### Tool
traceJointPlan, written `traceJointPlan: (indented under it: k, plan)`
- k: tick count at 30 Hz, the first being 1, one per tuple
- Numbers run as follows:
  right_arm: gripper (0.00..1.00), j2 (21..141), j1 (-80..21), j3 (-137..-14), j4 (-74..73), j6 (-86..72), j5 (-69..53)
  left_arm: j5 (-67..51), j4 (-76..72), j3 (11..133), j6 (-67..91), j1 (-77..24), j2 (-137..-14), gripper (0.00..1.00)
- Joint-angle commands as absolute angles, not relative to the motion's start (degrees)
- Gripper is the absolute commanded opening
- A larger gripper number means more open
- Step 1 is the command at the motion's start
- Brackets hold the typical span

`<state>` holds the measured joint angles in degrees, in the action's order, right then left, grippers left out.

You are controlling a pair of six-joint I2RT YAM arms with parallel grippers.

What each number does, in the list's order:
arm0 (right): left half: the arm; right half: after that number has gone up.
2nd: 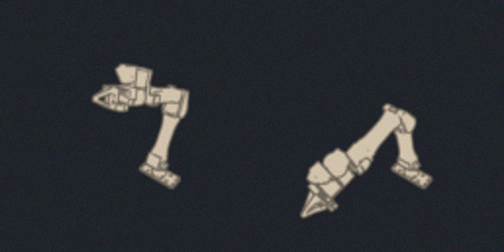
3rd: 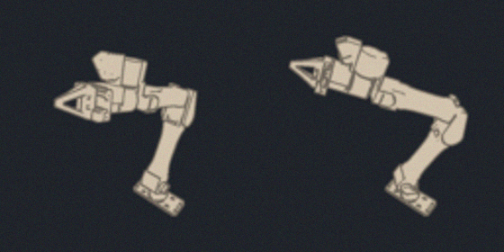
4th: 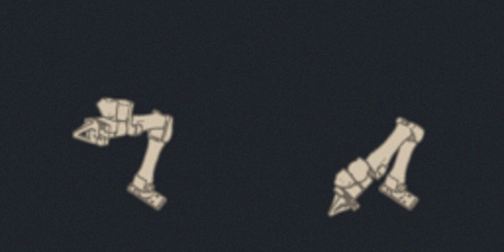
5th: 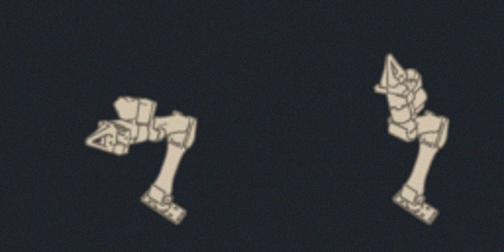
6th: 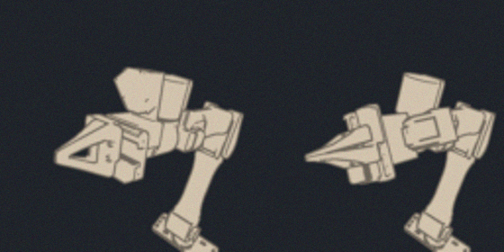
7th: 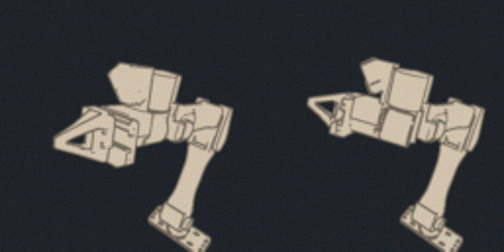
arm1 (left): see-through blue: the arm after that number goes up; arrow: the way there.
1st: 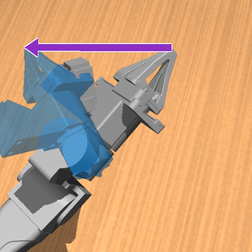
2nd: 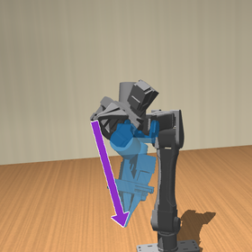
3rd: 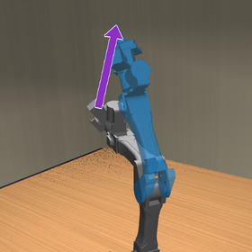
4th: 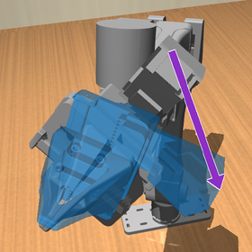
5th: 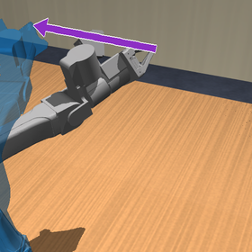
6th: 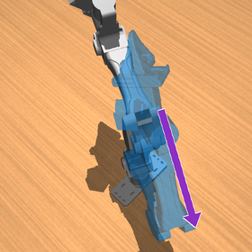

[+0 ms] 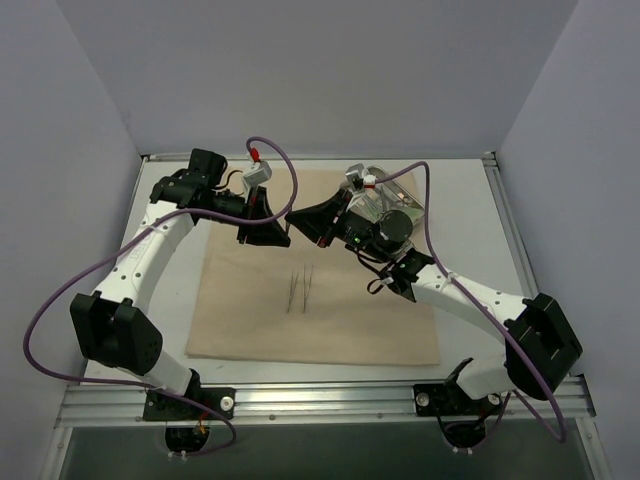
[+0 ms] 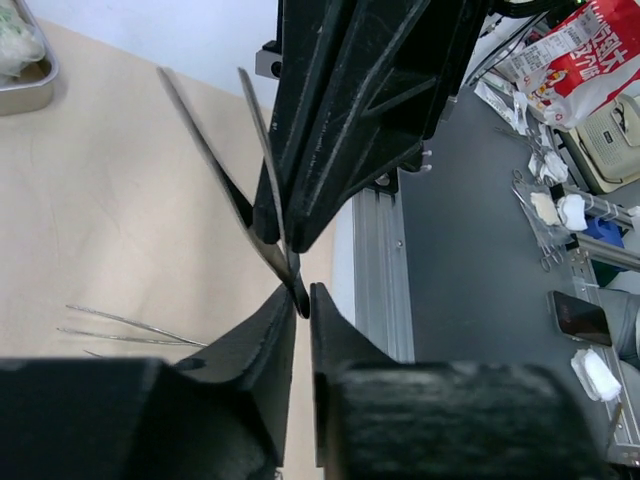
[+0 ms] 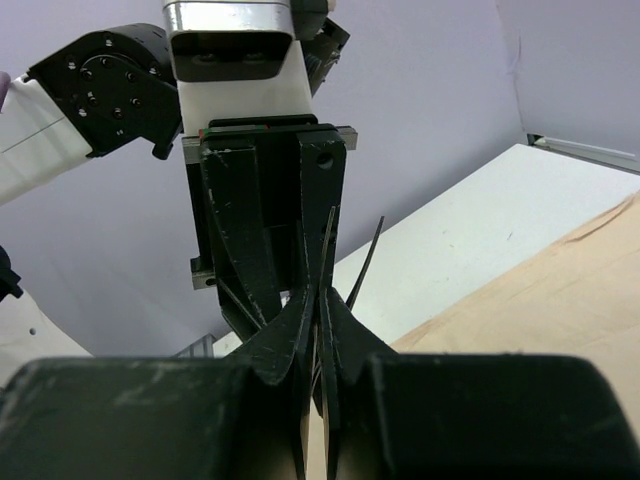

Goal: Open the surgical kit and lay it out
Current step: Place the medical item in the surgical kit.

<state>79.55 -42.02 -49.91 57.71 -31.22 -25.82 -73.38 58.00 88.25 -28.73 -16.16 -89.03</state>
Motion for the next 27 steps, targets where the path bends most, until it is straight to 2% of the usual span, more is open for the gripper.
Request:
traceJointPlan:
  k: [1,2,7,10,11,12,14,18,23,27]
  plan:
    - [0.0,80.7,-41.6,-49.8,61.9,-31.6,-26.3,-77.6,57.2,90.2,-28.2,-16.3,-88.4,0.15]
    - [0.0,81.2,-41.7,-49.9,61.9,-31.7,-26.5,-77.4,57.0,90.2,-28.0,-16.3,-88.4,0.03]
    - [0.02,81.2,-41.6,-49.7,60.5,-31.6,-25.2,-73.9,53.7,88.9,-22.2,-16.2,-88.3,0.02]
    - [0.14,79.8,-41.7,-50.4,55.1,-29.3,-22.7,-66.6,47.7,87.3,-15.5,-15.9,-88.0,0.02]
    - [0.21,79.0,-41.7,-51.1,53.6,-28.7,-21.8,-64.0,46.5,86.8,-12.8,-15.9,-87.8,0.02]
    - [0.34,78.6,-41.7,-51.5,50.4,-27.9,-20.8,-61.3,45.5,86.2,-11.7,-15.9,-87.5,0.02]
    - [0.44,77.3,-42.1,-52.2,47.7,-26.5,-17.2,-54.0,43.5,85.9,-9.0,-16.0,-87.4,0.02]
    - [0.47,75.8,-44.0,-52.1,43.0,-26.1,-7.1,-42.9,41.8,85.6,-6.8,-17.2,-87.0,0.02]
    - [0.47,77.9,-45.9,-50.7,44.5,-30.3,5.8,-27.6,41.7,86.0,-7.8,-21.1,-87.5,0.02]
    - [0.46,80.8,-46.2,-51.0,47.5,-33.4,7.4,-22.3,41.9,86.1,-8.3,-23.6,-87.8,0.02]
